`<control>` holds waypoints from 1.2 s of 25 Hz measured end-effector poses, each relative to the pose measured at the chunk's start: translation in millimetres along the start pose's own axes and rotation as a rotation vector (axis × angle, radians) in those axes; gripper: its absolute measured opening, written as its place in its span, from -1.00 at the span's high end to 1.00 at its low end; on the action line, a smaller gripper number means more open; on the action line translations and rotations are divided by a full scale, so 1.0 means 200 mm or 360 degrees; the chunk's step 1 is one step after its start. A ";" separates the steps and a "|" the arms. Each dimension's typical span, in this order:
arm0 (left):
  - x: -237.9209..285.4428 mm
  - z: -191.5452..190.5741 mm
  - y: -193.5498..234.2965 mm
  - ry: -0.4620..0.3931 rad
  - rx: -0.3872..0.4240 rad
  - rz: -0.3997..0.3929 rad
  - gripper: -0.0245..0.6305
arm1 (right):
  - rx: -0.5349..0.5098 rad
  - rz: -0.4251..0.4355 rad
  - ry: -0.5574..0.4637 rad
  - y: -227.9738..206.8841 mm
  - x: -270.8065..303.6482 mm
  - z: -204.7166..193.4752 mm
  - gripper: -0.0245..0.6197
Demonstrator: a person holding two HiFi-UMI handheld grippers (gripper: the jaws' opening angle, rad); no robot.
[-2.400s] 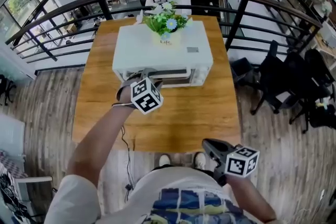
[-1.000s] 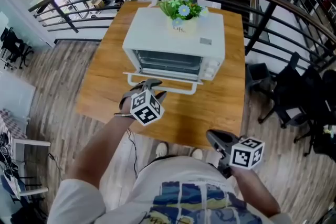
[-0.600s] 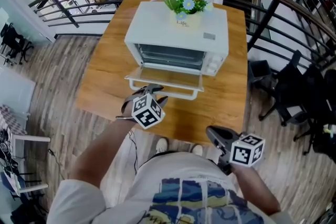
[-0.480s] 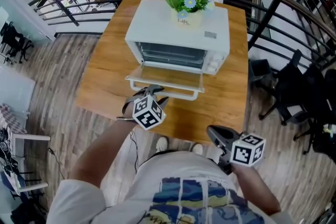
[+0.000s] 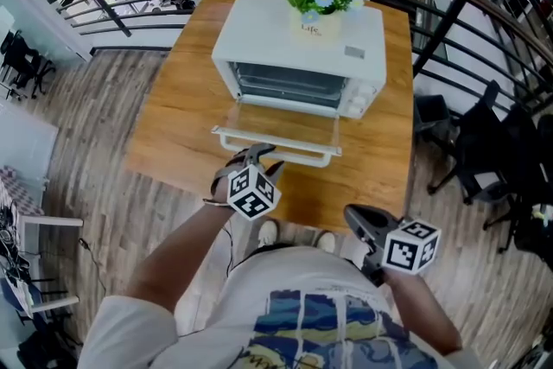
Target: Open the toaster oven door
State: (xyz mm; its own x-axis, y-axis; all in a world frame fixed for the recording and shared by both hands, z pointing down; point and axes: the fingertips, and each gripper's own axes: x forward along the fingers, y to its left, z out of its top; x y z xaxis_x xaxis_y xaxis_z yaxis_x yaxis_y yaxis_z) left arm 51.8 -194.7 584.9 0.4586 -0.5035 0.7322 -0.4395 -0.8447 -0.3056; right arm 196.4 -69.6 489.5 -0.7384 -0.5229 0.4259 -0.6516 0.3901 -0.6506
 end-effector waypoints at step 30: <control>0.07 -0.12 -0.07 -0.0353 -0.0744 0.0015 0.36 | 0.0023 -0.0062 0.0052 0.07 0.13 -0.06 0.92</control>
State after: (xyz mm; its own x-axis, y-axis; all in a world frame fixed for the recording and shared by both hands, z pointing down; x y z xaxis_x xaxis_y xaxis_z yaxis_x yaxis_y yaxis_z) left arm 45.7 -185.2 614.3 0.5835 -0.5800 0.5684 -0.7193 -0.6941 0.0303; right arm 166.6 -67.8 498.9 -0.7179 -0.5125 0.4711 -0.6775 0.3588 -0.6421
